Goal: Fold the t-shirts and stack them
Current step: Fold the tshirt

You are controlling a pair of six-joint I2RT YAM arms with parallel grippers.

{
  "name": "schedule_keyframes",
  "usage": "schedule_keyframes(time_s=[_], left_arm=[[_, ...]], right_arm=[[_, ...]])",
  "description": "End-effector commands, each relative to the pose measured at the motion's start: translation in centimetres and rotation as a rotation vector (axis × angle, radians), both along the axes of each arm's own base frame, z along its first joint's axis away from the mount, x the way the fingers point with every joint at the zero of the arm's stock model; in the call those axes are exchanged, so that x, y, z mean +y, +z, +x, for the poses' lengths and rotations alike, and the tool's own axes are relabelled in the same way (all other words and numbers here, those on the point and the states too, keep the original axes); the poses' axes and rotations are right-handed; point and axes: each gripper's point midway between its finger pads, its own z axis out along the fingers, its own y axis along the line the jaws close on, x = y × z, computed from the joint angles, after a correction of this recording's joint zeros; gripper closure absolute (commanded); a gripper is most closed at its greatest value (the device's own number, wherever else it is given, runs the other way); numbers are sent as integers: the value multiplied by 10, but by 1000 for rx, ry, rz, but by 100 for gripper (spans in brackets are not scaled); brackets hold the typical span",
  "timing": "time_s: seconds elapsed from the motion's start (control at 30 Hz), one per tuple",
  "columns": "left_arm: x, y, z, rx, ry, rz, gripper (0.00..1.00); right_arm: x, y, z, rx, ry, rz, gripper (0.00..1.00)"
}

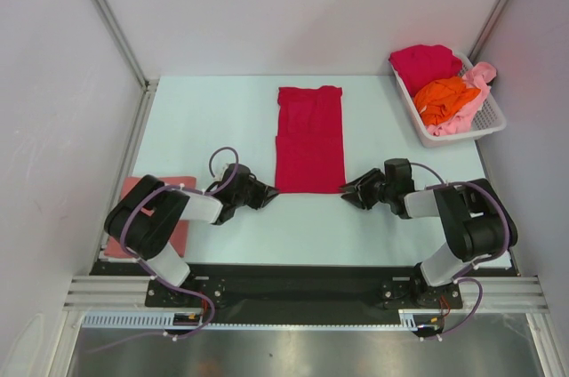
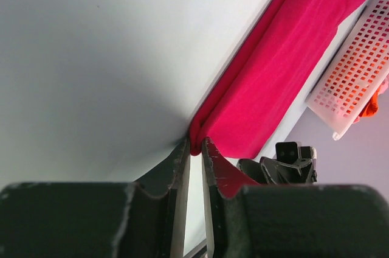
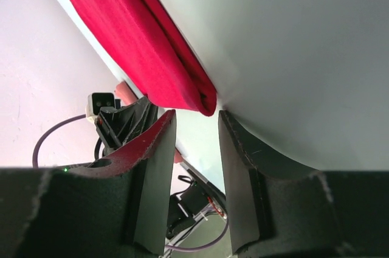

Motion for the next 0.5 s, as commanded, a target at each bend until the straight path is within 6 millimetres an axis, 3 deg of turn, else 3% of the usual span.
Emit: schedule_keyframes(time_s=[0.0,0.47], left_arm=[[7,-17,-11,53,-6,39,82],[4,-17,-8,50,-16,35,84]], right_arm=[[-10,-22,-3,63,-42,-57,60],[-23,-32,-3,97,-47,-106,62]])
